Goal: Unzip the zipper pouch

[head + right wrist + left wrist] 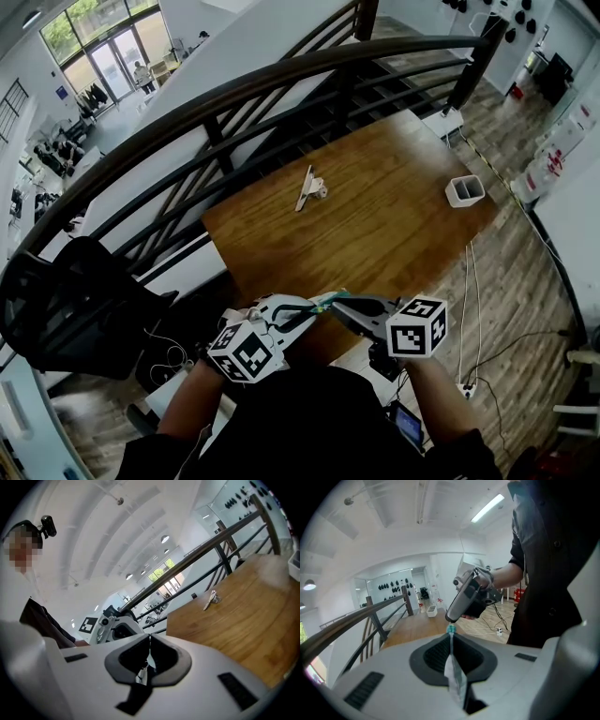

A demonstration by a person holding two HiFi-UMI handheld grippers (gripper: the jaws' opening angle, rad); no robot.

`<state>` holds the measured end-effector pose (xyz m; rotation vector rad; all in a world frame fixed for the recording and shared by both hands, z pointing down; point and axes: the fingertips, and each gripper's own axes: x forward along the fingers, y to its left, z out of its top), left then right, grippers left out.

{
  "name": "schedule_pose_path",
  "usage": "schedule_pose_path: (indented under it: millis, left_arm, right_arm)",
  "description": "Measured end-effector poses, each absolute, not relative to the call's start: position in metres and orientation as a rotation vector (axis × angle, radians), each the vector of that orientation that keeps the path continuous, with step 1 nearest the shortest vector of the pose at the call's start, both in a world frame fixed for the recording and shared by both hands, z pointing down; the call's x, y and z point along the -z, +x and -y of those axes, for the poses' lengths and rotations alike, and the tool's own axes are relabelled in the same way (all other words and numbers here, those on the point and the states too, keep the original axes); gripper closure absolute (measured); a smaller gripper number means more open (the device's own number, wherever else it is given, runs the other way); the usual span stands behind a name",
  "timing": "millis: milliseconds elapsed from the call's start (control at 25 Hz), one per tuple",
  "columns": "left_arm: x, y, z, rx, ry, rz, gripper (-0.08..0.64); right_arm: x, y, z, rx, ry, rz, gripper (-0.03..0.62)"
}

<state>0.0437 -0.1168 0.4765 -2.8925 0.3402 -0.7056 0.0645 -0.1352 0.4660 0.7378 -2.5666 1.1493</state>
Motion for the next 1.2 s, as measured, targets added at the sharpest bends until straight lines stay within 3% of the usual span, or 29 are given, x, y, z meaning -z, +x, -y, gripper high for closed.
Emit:
schedule_pose_path:
  millis: [1200]
  left_arm:
    - [-0.469,0.027,0.130,0.611,-3.009,-0.417,0.537]
  right_arm:
    - [-0.492,0.104,0.160,-0.884,0.961,2.378,0.592]
